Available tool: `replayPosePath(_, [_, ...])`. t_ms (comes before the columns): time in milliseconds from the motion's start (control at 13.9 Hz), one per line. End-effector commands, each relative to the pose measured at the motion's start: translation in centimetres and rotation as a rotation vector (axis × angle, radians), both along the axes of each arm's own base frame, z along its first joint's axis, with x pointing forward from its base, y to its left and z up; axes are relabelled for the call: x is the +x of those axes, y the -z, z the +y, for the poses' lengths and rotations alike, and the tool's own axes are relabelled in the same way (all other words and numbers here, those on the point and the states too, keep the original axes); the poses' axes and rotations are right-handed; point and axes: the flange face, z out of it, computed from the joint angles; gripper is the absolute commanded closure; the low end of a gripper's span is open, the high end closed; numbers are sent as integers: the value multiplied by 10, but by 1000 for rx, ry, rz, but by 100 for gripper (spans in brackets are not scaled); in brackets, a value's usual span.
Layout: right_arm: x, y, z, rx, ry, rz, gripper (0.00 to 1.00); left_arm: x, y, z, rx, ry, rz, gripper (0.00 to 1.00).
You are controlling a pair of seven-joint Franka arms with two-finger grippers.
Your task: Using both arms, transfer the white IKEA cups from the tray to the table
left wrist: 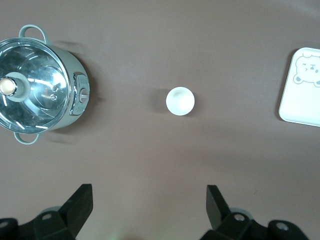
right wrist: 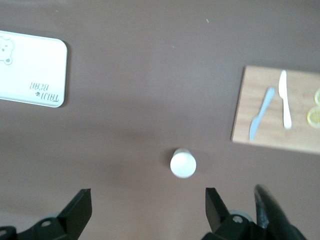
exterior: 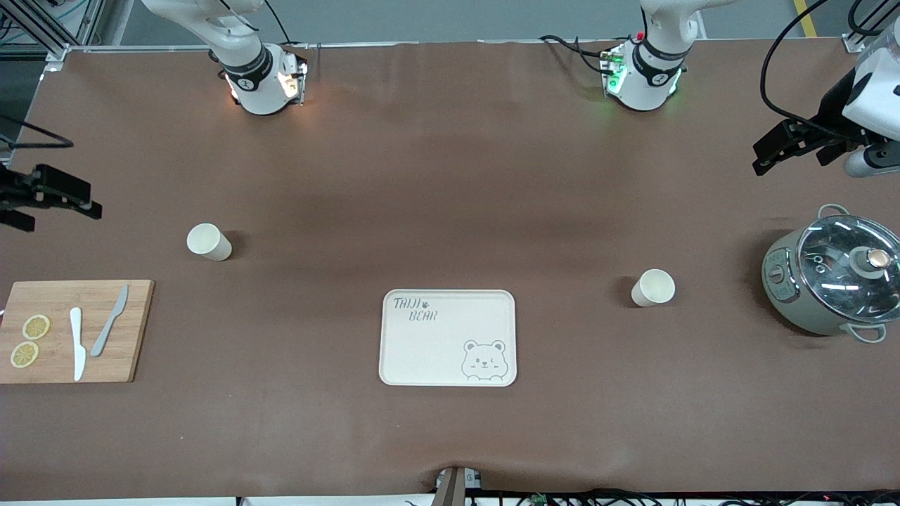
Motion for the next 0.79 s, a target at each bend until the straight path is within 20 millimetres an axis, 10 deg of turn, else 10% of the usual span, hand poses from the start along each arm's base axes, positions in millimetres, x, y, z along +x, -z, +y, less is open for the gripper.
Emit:
replayPosePath(0, [-37,8,6,-21,92,41,0,-8,-6,3,-27,11,-6,0])
replayPosePath(717, [-68,38,30,-92,39,40,0,-13,-6,9,-23,-3,26,0])
